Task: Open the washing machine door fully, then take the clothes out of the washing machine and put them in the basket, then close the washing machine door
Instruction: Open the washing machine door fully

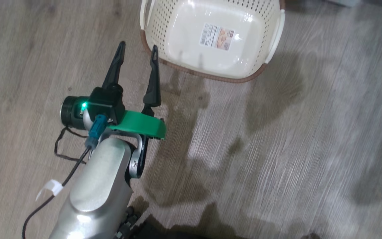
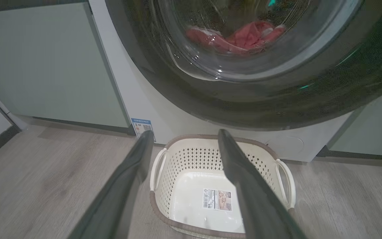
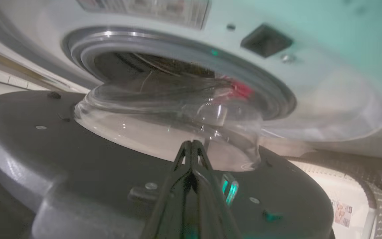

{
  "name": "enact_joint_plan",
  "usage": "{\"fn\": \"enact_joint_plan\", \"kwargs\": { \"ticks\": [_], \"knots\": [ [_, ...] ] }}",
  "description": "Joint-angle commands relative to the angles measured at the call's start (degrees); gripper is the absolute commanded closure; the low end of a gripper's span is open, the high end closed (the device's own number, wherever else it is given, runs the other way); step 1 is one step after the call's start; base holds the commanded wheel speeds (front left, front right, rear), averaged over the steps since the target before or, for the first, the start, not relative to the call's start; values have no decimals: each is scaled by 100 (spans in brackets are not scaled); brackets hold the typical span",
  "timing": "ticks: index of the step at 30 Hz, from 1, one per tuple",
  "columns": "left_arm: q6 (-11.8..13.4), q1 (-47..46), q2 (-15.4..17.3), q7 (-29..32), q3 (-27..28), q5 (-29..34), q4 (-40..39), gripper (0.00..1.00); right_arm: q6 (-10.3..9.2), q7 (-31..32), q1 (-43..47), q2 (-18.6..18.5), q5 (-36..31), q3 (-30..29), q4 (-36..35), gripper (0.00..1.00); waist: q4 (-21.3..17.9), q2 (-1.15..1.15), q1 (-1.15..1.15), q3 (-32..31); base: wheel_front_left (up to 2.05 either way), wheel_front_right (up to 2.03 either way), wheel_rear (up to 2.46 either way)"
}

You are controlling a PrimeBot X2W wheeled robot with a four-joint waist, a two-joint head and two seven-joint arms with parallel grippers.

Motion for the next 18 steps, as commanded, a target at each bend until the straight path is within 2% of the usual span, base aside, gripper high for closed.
{"fn": "enact_joint_plan", "kwargs": {
  "ticks": [1, 9, 18],
  "knots": [
    [16, 64, 109, -38, 220, 37, -129, 0, 1, 97, 173, 165, 53, 80, -275, 100, -13, 0, 0, -125, 0, 0, 0],
    [-125, 358, 109, -38, 407, 185, -16, 0, 1, 374, 1236, 455, 232, 247, -772, 100, 12, 0, 0, -804, 0, 0, 0],
    [-264, 798, 109, -38, 418, 293, 136, 0, 1, 491, 2430, 917, 355, 328, -953, 100, 215, 0, 0, -1626, 0, 0, 0]
  ]
}}
